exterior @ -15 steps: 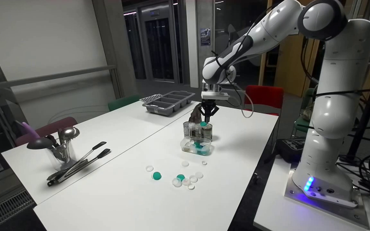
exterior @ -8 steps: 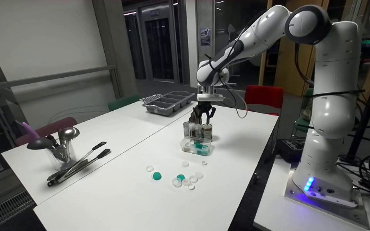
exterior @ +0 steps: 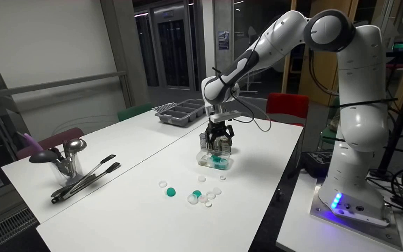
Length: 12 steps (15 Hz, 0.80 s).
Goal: Put one green cap in the bowl
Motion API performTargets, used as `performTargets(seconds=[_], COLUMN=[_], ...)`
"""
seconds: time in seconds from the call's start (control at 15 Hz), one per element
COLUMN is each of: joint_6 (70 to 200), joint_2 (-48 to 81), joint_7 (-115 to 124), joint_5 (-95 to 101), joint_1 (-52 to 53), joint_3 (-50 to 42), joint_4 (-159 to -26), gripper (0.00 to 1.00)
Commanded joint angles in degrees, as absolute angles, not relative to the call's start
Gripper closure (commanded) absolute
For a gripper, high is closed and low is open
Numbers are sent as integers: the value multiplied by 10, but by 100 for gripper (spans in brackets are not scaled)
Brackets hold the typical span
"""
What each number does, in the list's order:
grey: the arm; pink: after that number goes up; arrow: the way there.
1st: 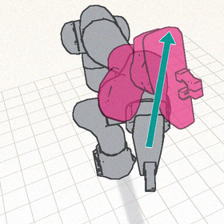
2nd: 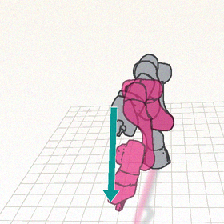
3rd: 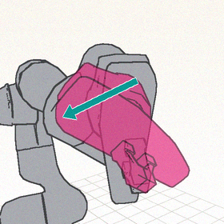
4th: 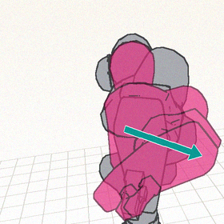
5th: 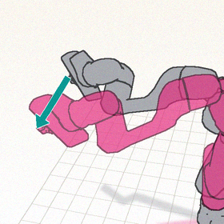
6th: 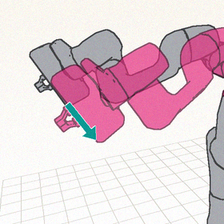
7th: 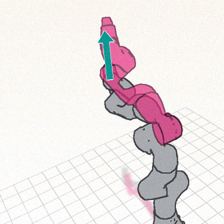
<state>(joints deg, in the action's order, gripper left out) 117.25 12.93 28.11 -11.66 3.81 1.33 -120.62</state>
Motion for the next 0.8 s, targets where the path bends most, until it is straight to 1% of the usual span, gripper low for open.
performTargets(seconds=[0.0,0.33,0.4,0.73], joint_6=[1088,969,1017,1014], joint_2=[144,180,159,167], joint_7=[344,426,404,409], joint_5=[-59,43,9,13], joint_1=[93,157,143,147], joint_3=[38,62,63,64], joint_4=[-1180,-1133,-1168,-1164], gripper=[0,0,0,0])
